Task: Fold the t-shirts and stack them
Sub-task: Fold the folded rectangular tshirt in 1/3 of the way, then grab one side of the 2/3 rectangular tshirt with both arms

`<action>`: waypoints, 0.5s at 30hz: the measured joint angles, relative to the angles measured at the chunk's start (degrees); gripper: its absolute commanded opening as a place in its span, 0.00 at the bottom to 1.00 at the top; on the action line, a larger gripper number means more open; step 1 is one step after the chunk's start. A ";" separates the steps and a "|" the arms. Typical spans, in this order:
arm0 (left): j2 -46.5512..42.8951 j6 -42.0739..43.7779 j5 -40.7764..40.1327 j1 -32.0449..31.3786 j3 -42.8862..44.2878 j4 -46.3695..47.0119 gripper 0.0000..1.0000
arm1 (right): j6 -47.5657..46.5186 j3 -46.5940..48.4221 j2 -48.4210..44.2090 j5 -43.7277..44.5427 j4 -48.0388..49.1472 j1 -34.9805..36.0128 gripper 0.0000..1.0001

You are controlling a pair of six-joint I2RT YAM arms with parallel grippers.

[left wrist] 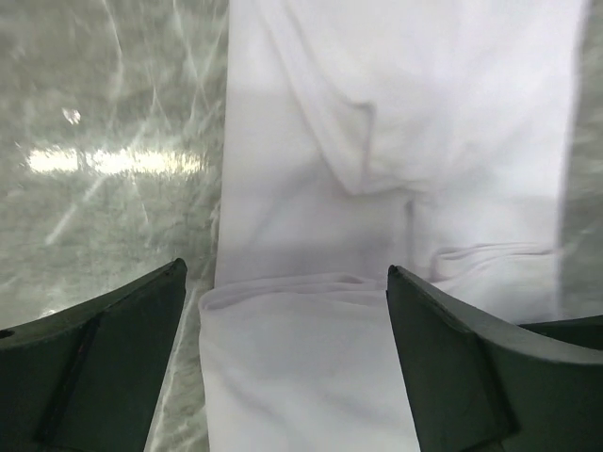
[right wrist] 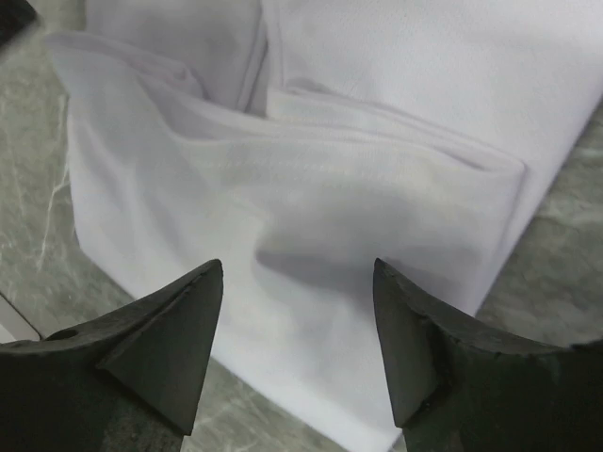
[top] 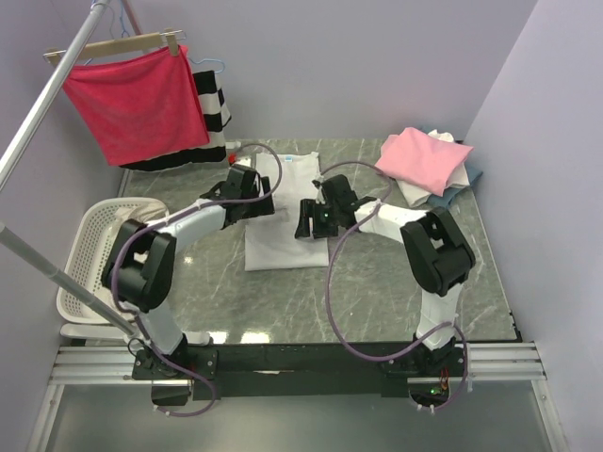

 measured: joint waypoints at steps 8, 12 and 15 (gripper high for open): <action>-7.58 -0.02 -0.04 0.00 0.98 -0.57 0.97 | -1.90 -3.50 -11.28 -0.42 4.13 -1.88 0.75; -12.37 -0.63 -0.02 0.00 -5.09 -0.57 0.98 | -2.36 -3.48 -14.93 0.46 3.74 -5.07 0.75; -15.50 -1.92 0.31 0.00 -11.61 -0.96 0.99 | -3.13 -4.09 -14.97 0.50 1.86 -8.20 0.75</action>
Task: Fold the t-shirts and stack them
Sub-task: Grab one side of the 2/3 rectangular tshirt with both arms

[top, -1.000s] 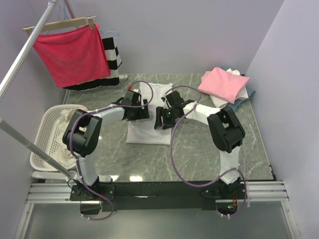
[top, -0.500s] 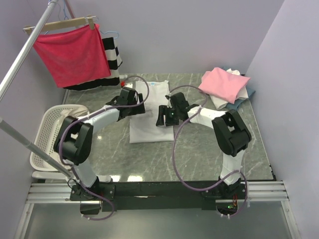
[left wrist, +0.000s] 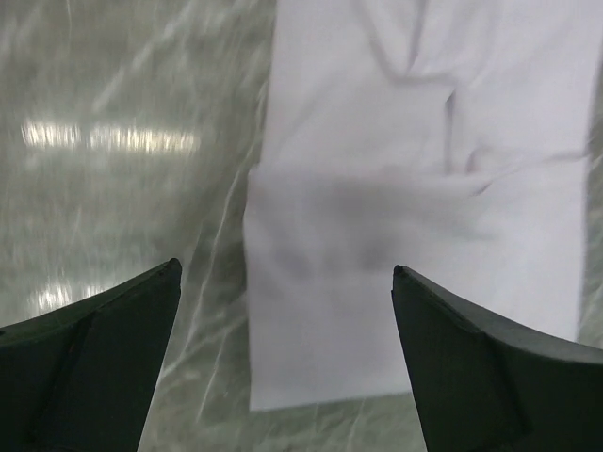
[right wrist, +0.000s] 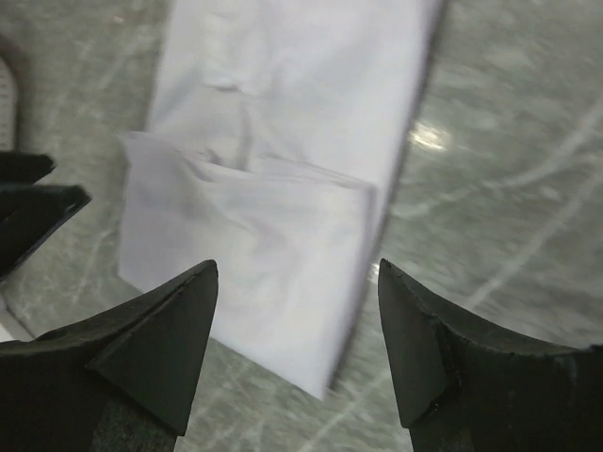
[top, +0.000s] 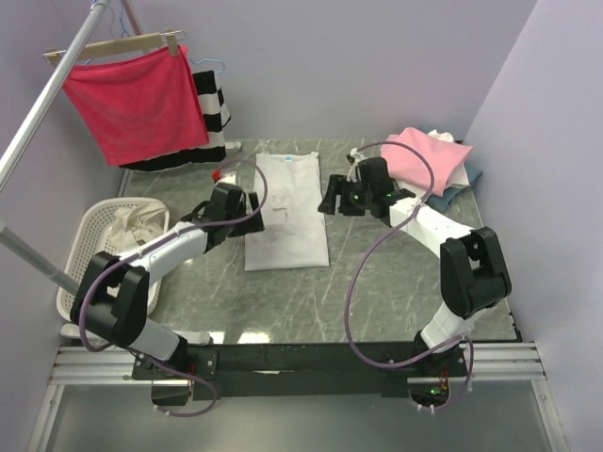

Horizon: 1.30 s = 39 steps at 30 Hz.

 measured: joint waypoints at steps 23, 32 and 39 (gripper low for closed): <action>-11.74 -6.23 12.31 0.00 -23.28 6.75 0.95 | 0.48 -15.50 1.95 -15.13 -1.97 -2.73 0.74; -7.67 -7.82 17.49 0.02 -23.39 13.94 0.68 | 6.23 -16.04 6.56 -23.26 6.67 0.00 0.69; -3.50 -9.35 19.65 0.07 -23.41 18.84 0.31 | 8.79 -15.15 9.73 -24.98 9.88 1.14 0.41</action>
